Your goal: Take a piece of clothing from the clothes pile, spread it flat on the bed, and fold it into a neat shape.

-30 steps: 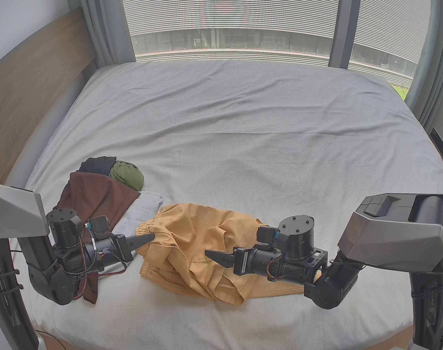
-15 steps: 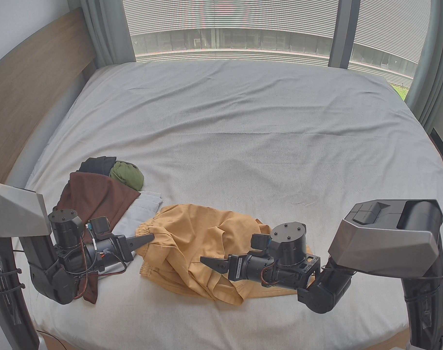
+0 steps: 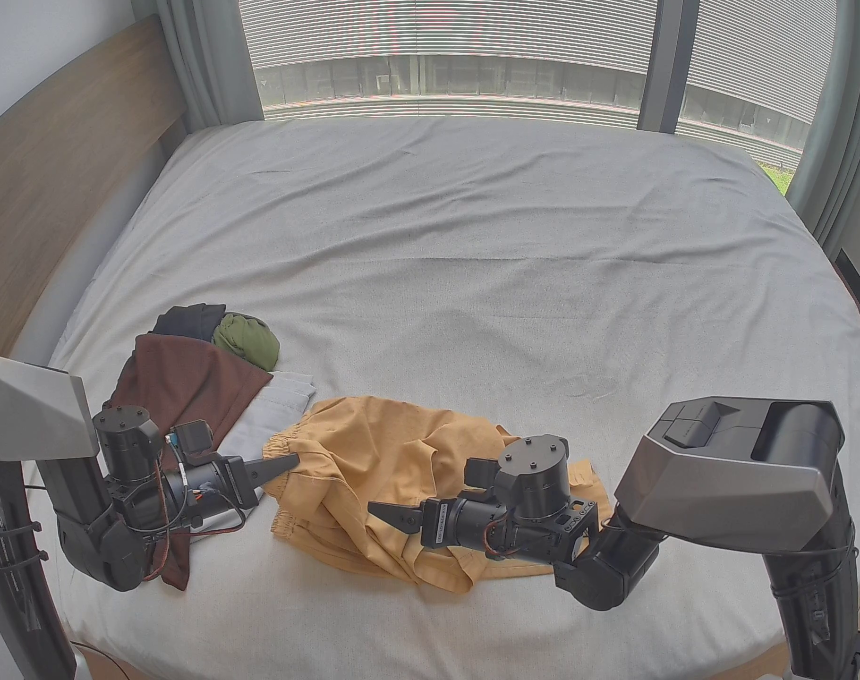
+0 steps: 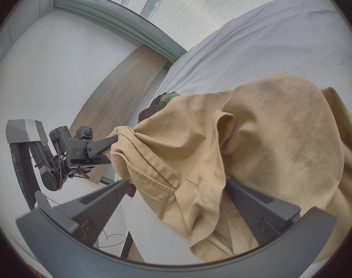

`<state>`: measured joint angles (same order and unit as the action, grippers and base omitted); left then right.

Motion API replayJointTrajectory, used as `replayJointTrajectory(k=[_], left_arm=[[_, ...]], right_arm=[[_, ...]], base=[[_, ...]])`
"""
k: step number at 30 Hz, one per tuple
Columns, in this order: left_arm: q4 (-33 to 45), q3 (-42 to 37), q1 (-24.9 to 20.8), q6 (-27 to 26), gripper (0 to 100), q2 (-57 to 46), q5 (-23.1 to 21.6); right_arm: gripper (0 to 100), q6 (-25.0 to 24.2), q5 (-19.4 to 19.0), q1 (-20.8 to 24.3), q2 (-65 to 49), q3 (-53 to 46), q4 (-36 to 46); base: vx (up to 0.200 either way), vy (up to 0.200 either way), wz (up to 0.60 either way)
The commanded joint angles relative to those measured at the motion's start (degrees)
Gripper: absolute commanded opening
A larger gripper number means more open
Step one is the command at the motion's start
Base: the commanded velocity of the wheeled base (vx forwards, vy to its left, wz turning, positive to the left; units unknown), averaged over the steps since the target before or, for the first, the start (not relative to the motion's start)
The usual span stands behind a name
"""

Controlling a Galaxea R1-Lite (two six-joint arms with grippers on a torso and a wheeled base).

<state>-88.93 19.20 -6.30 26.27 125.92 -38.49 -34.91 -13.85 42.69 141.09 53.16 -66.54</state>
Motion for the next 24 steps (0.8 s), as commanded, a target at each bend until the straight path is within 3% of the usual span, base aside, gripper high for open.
replayJointTrajectory(k=[1,7,8,18,24], left_arm=[[0.0,0.0,0.0,0.0,0,-0.1,0.0],[0.0,0.0,0.0,0.0,0,-0.1,0.0],[0.0,0.0,0.0,0.0,0,-0.1,-0.1],[0.0,0.0,-0.2,0.0,0,0.2,-0.1],[0.0,0.3,-0.1,0.0,0,0.4,-0.1]], right_arm=[[100,-0.3,0.0,0.1,0.9,1.3,0.3],[100,-1.6,0.0,0.1,1.6,2.6,1.4],[0,-1.6,0.0,0.1,1.8,2.6,1.4],[0,-1.9,0.0,-0.2,2.4,2.6,0.7],[0,-4.6,-0.4,-1.5,0.3,-1.6,-1.9]], base=[[0.000,0.000,0.00],[0.000,0.000,0.00],[0.000,0.000,0.00],[0.000,0.000,0.00],[0.000,0.000,0.00]])
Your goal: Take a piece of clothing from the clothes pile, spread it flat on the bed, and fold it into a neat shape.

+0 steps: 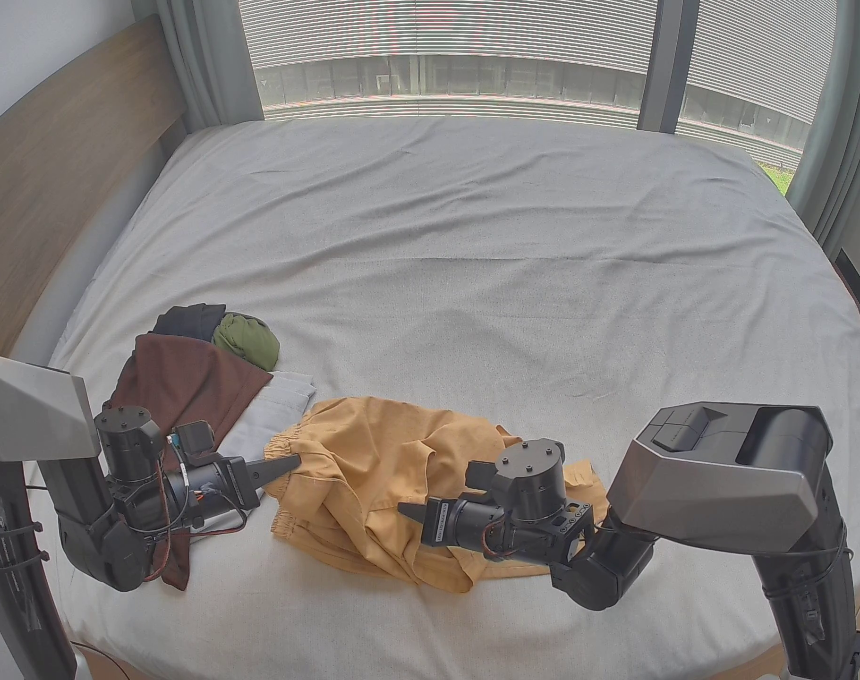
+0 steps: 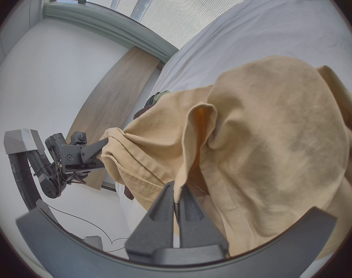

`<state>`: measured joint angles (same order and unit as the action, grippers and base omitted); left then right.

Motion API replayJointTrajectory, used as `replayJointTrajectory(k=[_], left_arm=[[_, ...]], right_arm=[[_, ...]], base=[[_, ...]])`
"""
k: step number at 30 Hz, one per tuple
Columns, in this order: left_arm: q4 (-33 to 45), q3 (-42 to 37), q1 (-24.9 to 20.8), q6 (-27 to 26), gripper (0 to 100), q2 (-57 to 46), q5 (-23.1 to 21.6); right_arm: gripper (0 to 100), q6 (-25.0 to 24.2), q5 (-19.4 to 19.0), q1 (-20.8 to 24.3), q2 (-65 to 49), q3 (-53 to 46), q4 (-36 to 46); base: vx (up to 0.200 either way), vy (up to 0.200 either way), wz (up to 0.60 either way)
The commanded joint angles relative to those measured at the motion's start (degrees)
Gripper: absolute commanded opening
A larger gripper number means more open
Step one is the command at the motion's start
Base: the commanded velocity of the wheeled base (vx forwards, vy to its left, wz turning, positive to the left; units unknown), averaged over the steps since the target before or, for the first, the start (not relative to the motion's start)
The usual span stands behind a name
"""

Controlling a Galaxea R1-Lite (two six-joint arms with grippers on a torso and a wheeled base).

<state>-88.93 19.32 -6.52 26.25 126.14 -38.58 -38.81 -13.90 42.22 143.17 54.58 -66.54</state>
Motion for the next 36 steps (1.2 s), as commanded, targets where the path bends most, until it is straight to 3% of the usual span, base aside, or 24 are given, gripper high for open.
replayJointTrajectory(k=[1,7,9,16,29,36], left_arm=[[0.0,0.2,0.2,0.0,0,0.2,0.0],[0.0,0.2,0.1,0.0,0,0.0,0.0],[0.0,0.3,-0.1,0.0,0,0.1,0.0],[0.0,0.4,-0.2,0.0,0,0.0,0.1],[-0.1,1.1,0.0,0.0,0,-0.1,0.0],[0.0,0.9,-0.4,0.0,0,0.2,0.1]], right_arm=[[0,-0.8,-0.5,-1.5,-2.8,-4.3,-3.3],[0,-1.7,-4.7,-5.5,-10.4,-13.3,-8.6],[0,-3.7,-9.0,-9.0,-16.1,-18.5,-10.5],[0,-4.3,-15.4,-14.7,-17.9,-27.8,-19.3],[0,-4.2,-23.4,-20.2,-14.0,-32.2,-22.0],[0,-4.0,-23.5,-21.9,-11.1,-31.5,-22.0]], base=[[0.000,0.000,0.00],[0.000,0.000,0.00],[0.000,0.000,0.00],[0.000,0.000,0.00],[0.000,0.000,0.00],[0.000,0.000,0.00]])
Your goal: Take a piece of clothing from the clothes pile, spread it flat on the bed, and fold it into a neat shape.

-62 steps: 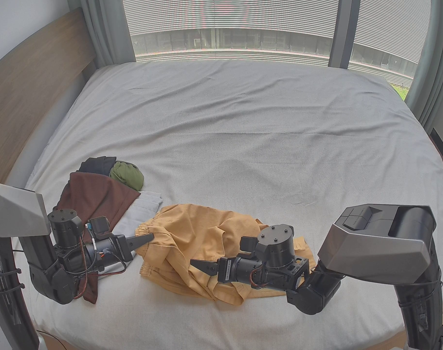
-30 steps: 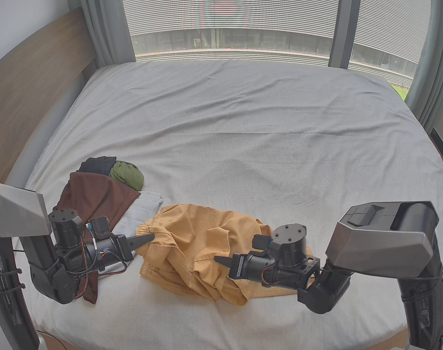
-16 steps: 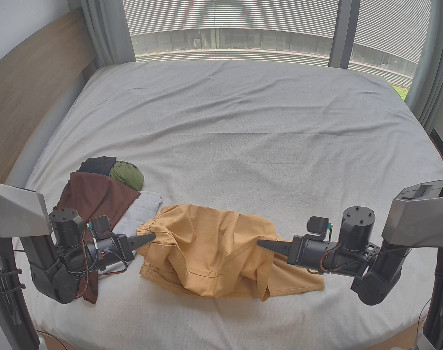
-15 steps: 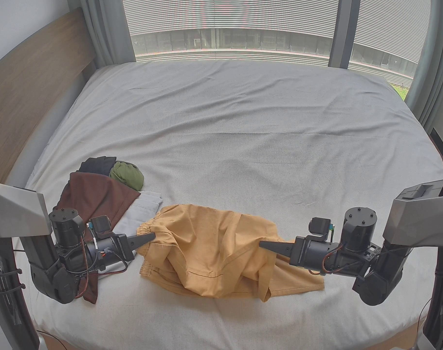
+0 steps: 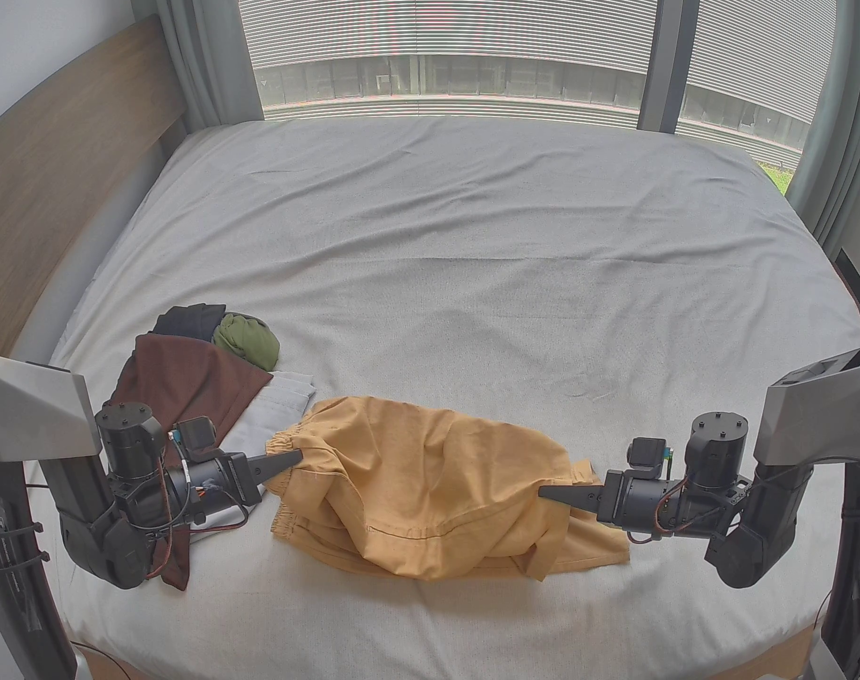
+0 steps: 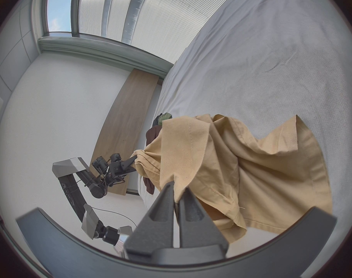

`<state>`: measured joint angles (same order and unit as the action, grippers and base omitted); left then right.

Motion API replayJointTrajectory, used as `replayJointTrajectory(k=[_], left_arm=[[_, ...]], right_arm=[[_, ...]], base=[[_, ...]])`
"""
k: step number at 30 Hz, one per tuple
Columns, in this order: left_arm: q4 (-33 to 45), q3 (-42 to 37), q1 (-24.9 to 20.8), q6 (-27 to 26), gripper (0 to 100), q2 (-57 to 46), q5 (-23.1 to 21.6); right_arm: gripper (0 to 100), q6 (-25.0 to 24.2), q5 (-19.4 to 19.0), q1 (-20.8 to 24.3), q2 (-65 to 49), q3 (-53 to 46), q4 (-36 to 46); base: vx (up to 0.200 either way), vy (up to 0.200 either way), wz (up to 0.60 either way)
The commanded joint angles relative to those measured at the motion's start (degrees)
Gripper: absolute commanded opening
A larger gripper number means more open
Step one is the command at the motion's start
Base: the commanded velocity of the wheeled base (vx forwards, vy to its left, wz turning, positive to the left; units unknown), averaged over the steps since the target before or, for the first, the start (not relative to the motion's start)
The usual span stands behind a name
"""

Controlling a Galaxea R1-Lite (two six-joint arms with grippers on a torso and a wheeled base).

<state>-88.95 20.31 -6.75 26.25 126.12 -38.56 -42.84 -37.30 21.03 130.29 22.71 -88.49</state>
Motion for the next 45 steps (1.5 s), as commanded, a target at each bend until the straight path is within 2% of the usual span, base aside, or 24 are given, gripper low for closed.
replayJointTrajectory(k=[1,10,11,25,33,40,41,45], left_arm=[[0.0,-0.1,-0.3,0.0,0,0.2,0.0],[0.0,-0.1,-0.4,0.0,0,0.2,0.1],[0.0,-0.1,-0.4,0.0,0,0.2,0.1],[0.0,-0.1,-0.4,-0.1,0,0.9,0.1],[0.0,0.0,-0.4,-0.1,0,1.1,0.0],[0.0,0.1,-0.4,-0.1,0,1.1,0.0],[0.0,0.0,-0.4,-0.1,0,1.1,0.0],[0.0,0.1,-0.4,-0.1,0,1.1,0.0]], right_arm=[[0,0.0,-0.1,-0.7,1.9,0.5,0.0],[0,0.0,-0.3,-0.3,2.9,1.8,0.0],[100,0.0,-0.2,-0.2,3.2,2.0,0.0],[100,0.1,-0.1,2.5,5.1,3.7,0.0],[100,3.9,0.4,6.4,4.9,3.6,0.0],[100,4.1,0.5,6.7,4.8,3.8,0.0],[0,4.6,0.6,6.7,4.9,3.8,0.0],[0,5.7,0.5,6.5,5.2,3.8,0.0]], base=[[0.000,0.000,0.00],[0.000,0.000,0.00],[0.000,0.000,0.00],[0.000,0.000,0.00],[0.000,0.000,0.00],[0.000,0.000,0.00],[0.000,0.000,0.00],[0.000,0.000,0.00]])
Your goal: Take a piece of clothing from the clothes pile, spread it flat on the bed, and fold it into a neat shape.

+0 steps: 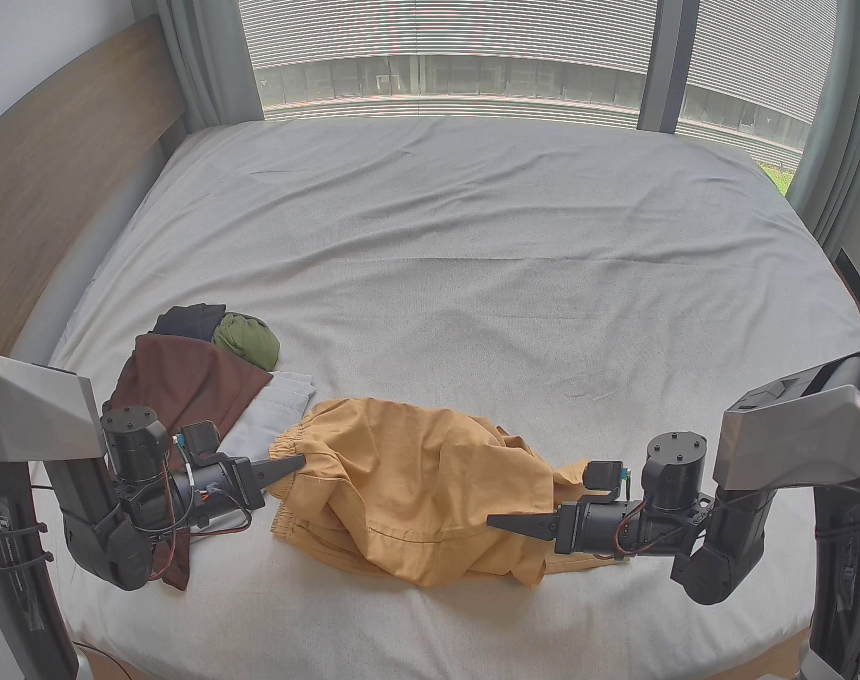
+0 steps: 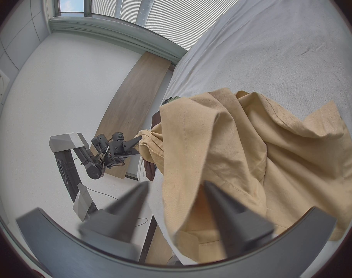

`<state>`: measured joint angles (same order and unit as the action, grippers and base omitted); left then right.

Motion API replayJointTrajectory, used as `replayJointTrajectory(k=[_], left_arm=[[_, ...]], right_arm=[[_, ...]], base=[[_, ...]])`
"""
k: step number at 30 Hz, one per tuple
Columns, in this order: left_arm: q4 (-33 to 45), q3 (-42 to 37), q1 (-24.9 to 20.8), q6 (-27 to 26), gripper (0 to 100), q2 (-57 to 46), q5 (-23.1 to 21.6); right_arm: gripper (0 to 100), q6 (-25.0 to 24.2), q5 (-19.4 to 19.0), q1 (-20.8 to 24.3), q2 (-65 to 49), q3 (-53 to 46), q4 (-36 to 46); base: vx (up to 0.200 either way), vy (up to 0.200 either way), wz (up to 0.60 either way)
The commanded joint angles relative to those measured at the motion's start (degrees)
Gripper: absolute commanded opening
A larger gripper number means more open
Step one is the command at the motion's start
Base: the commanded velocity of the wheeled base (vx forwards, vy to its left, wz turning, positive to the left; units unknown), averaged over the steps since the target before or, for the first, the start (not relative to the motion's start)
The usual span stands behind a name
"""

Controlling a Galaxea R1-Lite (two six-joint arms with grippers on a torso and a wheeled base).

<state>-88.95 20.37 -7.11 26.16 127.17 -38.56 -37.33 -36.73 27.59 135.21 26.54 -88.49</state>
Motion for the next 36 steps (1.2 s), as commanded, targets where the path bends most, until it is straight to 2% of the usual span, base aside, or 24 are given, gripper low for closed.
replayJointTrajectory(k=[1,11,18,24,27,33,36], left_arm=[[0.0,0.0,0.0,0.0,0,0.1,0.0],[-0.1,0.0,-0.2,-0.1,0,-0.9,0.1],[0.0,0.5,-0.5,0.1,0,-8.9,0.2],[0.0,-0.4,0.0,-0.3,0,-10.3,0.0],[0.0,-0.2,0.2,-0.3,0,-10.5,0.1],[0.1,-0.8,1.6,0.4,0,-11.9,-0.2],[0.1,-0.7,4.5,0.6,0,-12.7,-0.5]], right_arm=[[0,0.2,-0.1,-0.1,0.3,0.0,0.0],[0,0.2,-0.2,-0.5,-0.6,-1.1,-0.1],[0,0.2,-0.4,-1.7,-9.2,-4.5,0.0],[0,0.3,-0.9,-2.1,-16.1,-9.1,0.0],[0,0.8,-1.2,-3.2,-16.1,-9.5,0.0],[0,1.7,-1.4,-3.3,-16.2,-9.6,0.0],[0,1.6,-1.4,-3.6,-16.3,-9.5,0.0]], base=[[0.000,0.000,0.00],[0.000,0.000,0.00],[0.000,0.000,0.00],[0.000,0.000,0.00],[0.000,0.000,0.00],[0.000,0.000,0.00],[0.000,0.000,0.00]])
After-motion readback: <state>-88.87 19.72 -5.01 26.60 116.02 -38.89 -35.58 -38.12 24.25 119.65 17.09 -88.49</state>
